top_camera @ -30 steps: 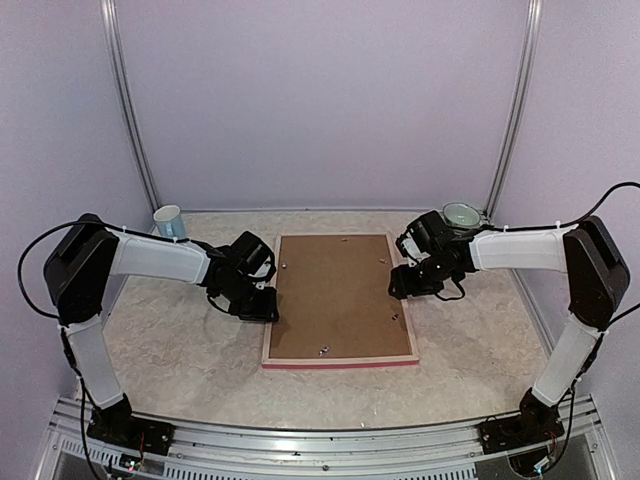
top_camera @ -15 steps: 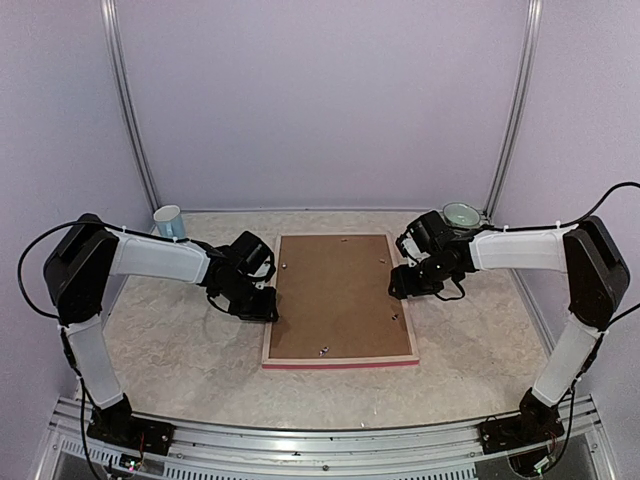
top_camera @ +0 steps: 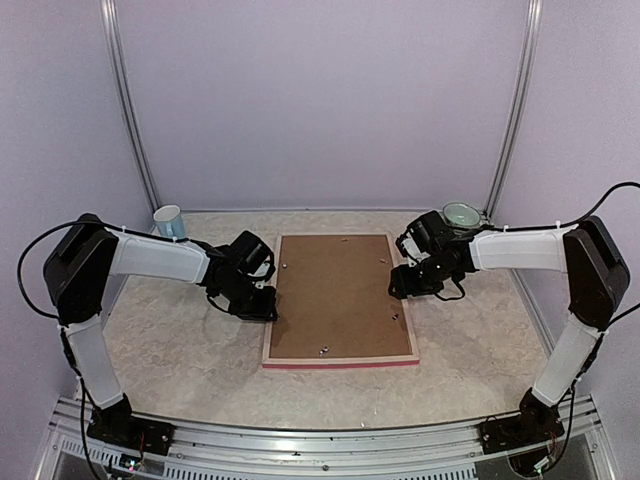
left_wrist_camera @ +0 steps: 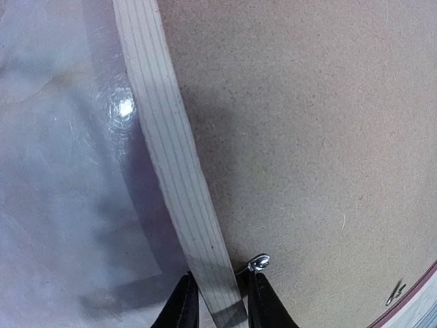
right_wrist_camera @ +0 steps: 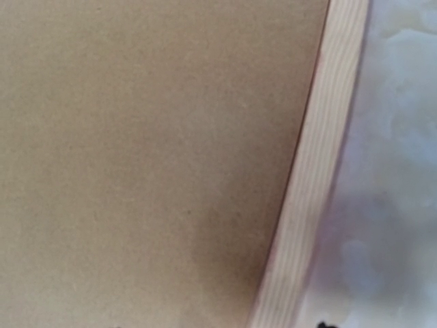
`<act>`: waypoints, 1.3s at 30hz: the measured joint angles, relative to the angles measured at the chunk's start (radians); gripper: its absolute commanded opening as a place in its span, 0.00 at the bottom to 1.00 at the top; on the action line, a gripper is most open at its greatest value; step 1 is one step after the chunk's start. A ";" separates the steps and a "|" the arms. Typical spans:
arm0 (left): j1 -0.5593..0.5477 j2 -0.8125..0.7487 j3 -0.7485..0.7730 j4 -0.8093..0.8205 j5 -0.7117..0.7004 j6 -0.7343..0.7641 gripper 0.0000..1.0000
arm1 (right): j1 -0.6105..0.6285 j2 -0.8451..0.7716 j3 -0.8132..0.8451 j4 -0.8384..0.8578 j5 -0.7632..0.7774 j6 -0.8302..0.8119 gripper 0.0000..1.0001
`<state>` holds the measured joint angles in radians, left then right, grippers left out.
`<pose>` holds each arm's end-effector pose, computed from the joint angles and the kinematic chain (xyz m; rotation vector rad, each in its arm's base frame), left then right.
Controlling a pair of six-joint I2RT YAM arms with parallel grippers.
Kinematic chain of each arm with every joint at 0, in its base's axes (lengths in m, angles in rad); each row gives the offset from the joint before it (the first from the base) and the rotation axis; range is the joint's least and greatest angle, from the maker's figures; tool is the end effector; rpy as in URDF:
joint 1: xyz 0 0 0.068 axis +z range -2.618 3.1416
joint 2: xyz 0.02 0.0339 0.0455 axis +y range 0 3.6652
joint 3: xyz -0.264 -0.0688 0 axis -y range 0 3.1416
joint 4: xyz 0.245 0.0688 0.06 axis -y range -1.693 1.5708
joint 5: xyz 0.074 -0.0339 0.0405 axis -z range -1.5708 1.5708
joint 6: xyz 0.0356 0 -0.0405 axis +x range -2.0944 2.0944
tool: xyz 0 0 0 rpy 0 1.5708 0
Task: Put the photo into the frame
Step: Press the fastener onto the backboard.
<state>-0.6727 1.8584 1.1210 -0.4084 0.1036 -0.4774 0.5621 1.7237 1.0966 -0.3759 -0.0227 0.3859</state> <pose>0.2806 -0.2282 0.1467 0.3048 2.7894 -0.4513 0.2980 0.1887 0.1868 -0.2393 2.6104 0.3756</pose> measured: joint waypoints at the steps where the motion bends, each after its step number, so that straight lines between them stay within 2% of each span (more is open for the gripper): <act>1: 0.000 0.000 0.000 0.000 0.000 -0.002 0.22 | 0.000 0.000 0.000 0.000 0.000 0.000 0.61; 15: 0.005 -0.001 0.000 0.007 0.000 -0.021 0.20 | 0.000 0.000 0.000 0.000 -0.001 0.000 0.61; 23: 0.012 -0.004 0.000 0.004 -0.008 -0.019 0.37 | 0.000 0.000 0.000 0.001 -0.001 0.000 0.61; 32: 0.043 -0.059 -0.008 -0.026 -0.040 -0.016 0.44 | 0.000 0.000 0.000 0.003 -0.003 0.000 0.63; 35: 0.053 -0.081 -0.008 -0.030 -0.045 -0.015 0.53 | 0.000 0.000 0.000 0.004 -0.003 0.000 0.64; 37: 0.058 -0.090 -0.007 -0.031 -0.049 -0.014 0.74 | 0.000 0.000 0.000 0.003 -0.004 0.001 0.66; 39: 0.061 -0.093 -0.007 -0.032 -0.052 -0.013 0.90 | 0.000 0.000 0.000 0.003 -0.003 0.001 0.68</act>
<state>-0.6113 1.7649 1.1137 -0.4404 0.0513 -0.4900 0.5621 1.7237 1.0966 -0.3725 -0.0261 0.3866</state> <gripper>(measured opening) 0.688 0.653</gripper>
